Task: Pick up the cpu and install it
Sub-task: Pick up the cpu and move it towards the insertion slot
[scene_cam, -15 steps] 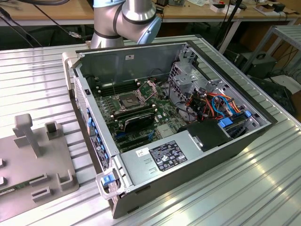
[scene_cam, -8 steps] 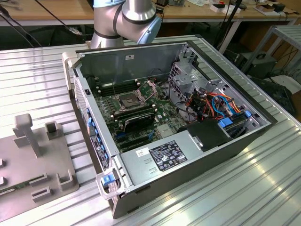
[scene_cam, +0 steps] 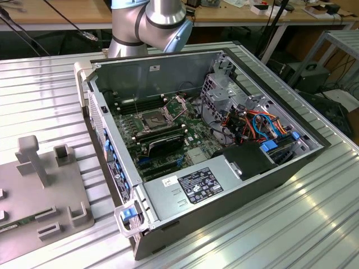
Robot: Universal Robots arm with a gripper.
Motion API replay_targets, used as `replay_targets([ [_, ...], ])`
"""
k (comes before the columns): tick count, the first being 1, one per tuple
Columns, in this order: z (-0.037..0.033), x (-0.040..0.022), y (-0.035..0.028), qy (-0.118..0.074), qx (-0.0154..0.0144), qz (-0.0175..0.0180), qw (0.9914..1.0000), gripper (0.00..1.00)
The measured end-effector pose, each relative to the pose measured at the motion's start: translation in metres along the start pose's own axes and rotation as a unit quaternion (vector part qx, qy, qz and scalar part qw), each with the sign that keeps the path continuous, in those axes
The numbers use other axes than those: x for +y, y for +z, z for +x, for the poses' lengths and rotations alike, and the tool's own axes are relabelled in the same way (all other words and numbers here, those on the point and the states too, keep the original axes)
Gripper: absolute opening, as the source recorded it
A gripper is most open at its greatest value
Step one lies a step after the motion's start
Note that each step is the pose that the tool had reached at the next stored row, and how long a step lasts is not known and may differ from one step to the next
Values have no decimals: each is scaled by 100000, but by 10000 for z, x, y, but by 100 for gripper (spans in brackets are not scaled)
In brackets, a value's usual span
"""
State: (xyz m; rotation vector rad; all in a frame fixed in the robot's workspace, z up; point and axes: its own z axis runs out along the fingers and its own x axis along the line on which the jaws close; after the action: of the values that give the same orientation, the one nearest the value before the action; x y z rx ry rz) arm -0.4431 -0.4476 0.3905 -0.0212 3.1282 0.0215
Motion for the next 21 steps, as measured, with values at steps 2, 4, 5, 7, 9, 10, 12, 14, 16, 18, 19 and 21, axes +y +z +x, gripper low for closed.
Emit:
replay_targets([
  [2,0,0,-23,1,6,4,100000,55],
  [4,-1,1,-58,0,-3,0,100000,55],
  [5,-1,1,-60,0,-9,-4,100000,55],
  [7,-1,1,-74,1,5,3,100000,55],
  [9,-1,1,-80,2,-5,-17,100000,55],
  [10,-1,1,-83,0,0,-15,100000,55],
  [12,-1,1,-95,0,2,-15,100000,55],
  [14,-1,2,-111,2,1,-18,100000,55],
  [16,-1,2,-124,2,-1,-19,100000,55],
  [18,-2,2,-126,2,-6,-22,100000,55],
  [19,-2,2,-126,1,-5,-20,100000,55],
  [21,-1,2,-133,0,11,-10,100000,55],
])
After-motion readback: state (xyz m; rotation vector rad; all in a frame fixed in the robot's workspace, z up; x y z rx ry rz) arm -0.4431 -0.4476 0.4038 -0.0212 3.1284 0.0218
